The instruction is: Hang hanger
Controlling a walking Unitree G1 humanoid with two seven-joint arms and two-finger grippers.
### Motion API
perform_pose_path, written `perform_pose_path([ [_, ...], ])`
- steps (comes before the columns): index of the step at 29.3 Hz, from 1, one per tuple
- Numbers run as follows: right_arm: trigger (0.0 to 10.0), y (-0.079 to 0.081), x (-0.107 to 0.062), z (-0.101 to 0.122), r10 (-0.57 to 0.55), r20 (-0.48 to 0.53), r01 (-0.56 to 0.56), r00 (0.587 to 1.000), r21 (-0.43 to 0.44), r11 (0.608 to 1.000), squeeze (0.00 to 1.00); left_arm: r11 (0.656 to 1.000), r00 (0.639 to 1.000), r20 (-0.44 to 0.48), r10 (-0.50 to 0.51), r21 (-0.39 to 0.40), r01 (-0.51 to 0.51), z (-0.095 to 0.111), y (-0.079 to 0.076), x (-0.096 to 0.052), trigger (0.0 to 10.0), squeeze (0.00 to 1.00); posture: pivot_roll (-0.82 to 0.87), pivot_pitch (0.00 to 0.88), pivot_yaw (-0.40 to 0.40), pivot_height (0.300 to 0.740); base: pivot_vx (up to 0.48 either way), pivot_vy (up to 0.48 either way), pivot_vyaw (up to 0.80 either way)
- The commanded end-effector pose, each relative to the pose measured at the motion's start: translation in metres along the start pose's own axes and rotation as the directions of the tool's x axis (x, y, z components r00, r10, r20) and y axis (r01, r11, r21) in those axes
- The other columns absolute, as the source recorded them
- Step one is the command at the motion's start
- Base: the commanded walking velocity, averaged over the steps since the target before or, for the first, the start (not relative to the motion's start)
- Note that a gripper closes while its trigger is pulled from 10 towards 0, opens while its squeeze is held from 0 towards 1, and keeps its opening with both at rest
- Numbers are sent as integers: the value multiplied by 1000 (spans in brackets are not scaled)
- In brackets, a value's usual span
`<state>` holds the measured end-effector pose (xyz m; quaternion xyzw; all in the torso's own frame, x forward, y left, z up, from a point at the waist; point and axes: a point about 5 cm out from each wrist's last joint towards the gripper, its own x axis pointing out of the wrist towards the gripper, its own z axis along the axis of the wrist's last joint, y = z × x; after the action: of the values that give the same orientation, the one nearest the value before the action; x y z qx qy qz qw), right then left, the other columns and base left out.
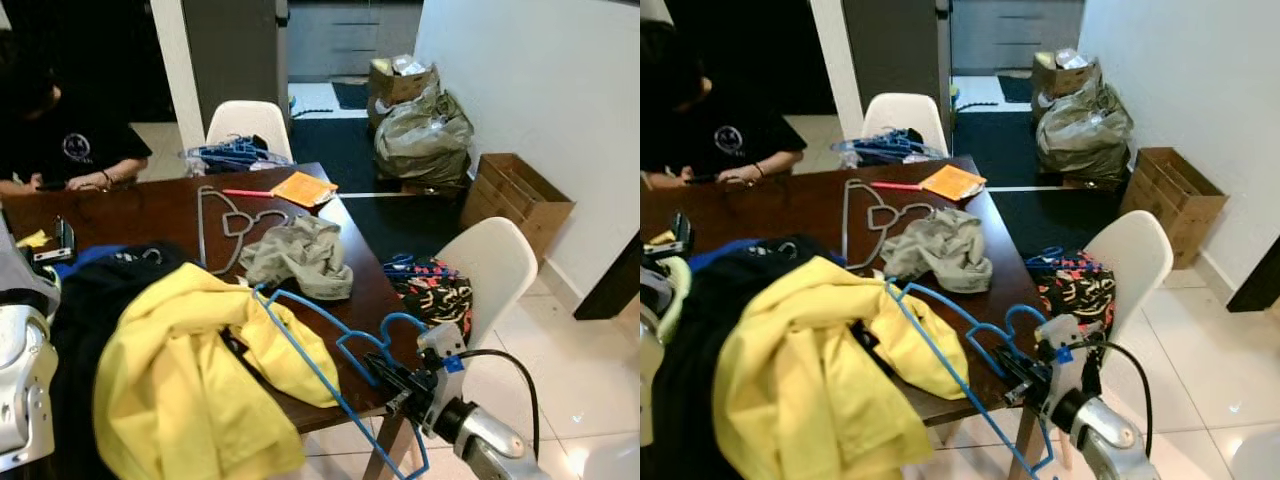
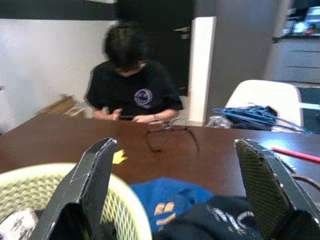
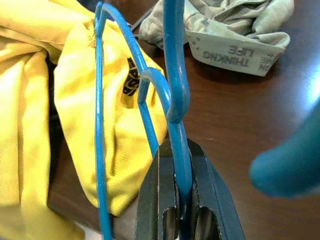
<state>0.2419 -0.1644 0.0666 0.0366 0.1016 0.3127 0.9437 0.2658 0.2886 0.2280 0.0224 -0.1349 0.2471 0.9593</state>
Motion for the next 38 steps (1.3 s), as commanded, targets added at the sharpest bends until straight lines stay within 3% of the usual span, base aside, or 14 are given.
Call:
perform_pose_path([
  [1, 10000, 2, 0, -12, -17, -55, 17, 998, 12, 1000, 0, 999, 999, -29, -27, -33, 26, -8, -9, 1, 10000, 0, -23, 0, -19, 736, 0, 450, 0],
  [9, 10000, 2, 1, -12, -17, -55, 18, 998, 10, 1000, 0, 991, 995, -7, -102, -83, 101, -3, -29, 5, 10000, 0, -23, 0, -19, 736, 0, 449, 0],
  [15, 10000, 3, 1, -12, -17, -55, 17, 998, 10, 1000, 0, 989, 995, -27, -94, -120, 90, -6, -29, 8, 10000, 0, -27, 0, -17, 736, 0, 136, 0],
  [22, 10000, 5, -1, -13, -18, -52, 19, 998, 15, 1000, 0, 993, 979, -202, -32, -119, 8, -41, -20, -1, 10000, 0, -33, 0, -8, 736, 0, -271, 0],
  [26, 10000, 6, -1, -12, -19, -51, 19, 999, 17, 1000, 0, 993, 973, -229, -29, -120, 2, -45, -19, -3, 10000, 0, -28, 0, -9, 736, 0, -364, 0],
  [32, 10000, 7, -3, -13, -14, -54, 15, 998, 29, 999, 0, 999, 905, -423, -32, -28, 23, -72, -13, -34, 10000, 0, -10, 0, -8, 736, 0, 0, 0],
  [38, 10000, 7, -3, -14, -12, -58, 14, 998, 35, 999, 0, 1000, 863, -505, -8, 0, 9, -80, -5, -51, 10000, 0, -4, 0, -10, 736, 0, 0, 0],
])
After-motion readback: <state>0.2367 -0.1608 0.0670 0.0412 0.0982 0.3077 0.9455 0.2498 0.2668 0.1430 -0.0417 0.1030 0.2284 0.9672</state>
